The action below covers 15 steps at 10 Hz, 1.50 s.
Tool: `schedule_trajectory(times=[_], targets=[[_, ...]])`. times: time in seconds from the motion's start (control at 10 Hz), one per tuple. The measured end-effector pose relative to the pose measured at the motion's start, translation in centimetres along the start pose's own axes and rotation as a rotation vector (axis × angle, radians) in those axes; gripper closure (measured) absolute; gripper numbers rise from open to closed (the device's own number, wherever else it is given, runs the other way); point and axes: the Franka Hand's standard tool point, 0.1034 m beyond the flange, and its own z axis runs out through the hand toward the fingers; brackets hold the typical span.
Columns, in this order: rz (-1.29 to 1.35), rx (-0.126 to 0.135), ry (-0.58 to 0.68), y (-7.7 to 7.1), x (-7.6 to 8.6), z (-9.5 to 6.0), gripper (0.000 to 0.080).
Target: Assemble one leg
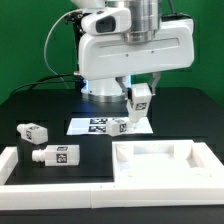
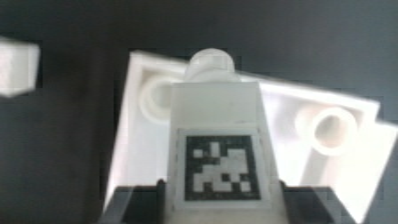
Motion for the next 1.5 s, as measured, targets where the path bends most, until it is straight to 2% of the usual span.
schedule_trajectory(times=[0.1,0.3,0.4,0.5,0.6,0.8,0.9,1.0,1.2,1.3,1.5], targets=[[-0.003,-0.002,0.108,-0.3,1.9,-0.6,0.0515],[-0.017,-0.041,0.303,-1.9,5.9,-2.4,0.0515],[-0.006,-0.059,0.413,-2.7,7.1,-3.0,0.0515],[0.051,-0.052,0.475,-3.9,6.7,-2.6,0.0515],[0.036,-0.064,0.495,-3.9,6.4,-2.3,0.0515],[0.039,-0.066,0.5,-3.7,6.5,-2.2,0.0515],[0.039,-0.072,0.524,-4.0,6.9,-2.1,0.0515],[0.025,-0.078,0.548,-4.7,7.8,-1.0,0.0515],[0.04,-0.072,0.564,-4.6,10.3,0.0,0.0515],[0.038,-0.072,0.565,-4.9,10.8,1.0,0.0515],[0.033,-0.077,0.566,-5.1,10.6,1.5,0.0514]])
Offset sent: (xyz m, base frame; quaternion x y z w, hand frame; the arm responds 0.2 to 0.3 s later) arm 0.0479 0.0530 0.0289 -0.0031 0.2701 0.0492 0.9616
